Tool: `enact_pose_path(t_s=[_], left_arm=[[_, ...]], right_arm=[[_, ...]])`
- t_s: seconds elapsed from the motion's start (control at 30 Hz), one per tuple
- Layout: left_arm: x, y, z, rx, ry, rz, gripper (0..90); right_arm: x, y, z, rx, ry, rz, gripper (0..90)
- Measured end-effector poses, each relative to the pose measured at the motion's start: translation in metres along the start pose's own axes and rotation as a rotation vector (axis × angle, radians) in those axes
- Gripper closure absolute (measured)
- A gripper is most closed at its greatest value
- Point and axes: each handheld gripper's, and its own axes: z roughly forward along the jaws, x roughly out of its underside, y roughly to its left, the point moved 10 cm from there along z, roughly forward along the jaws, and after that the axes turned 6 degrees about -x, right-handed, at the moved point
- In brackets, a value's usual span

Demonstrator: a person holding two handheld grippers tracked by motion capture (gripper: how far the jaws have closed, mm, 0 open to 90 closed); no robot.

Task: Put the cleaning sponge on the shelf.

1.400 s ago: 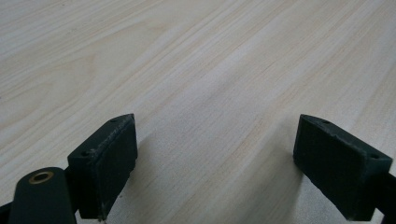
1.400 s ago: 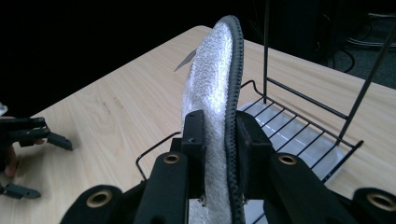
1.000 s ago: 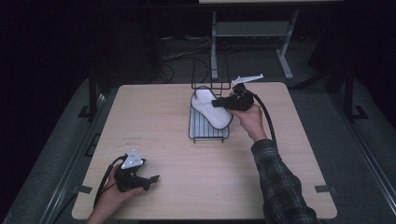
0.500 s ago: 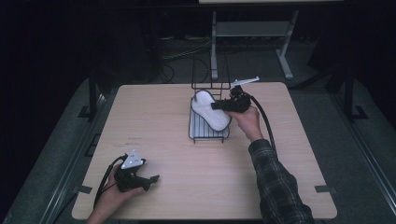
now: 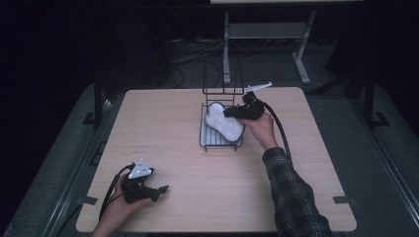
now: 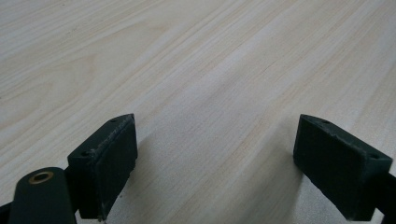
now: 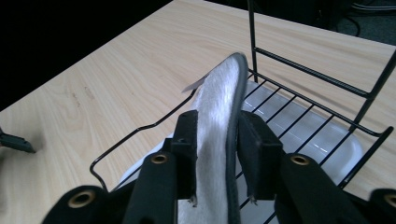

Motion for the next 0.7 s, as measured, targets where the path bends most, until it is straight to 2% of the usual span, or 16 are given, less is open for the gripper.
enact_pose_path(t_s=[0.27,0.43,0.57,0.7], left_arm=[[0.0,0.0,0.0,0.0,-0.001,0.0,12.9],[0.0,0.0,0.0,0.0,-0.001,0.0,12.9],[0.0,0.0,0.0,0.0,-0.001,0.0,12.9],[0.0,0.0,0.0,-0.001,0.001,0.002,12.9]], right_arm=[[0.003,-0.004,0.001,0.009,0.011,-0.006,65.7],[0.005,-0.006,-0.006,0.022,0.006,-0.003,65.8],[0.012,-0.009,-0.013,0.029,0.019,-0.007,75.1],[0.019,-0.012,-0.023,0.064,0.027,-0.025,87.8]])
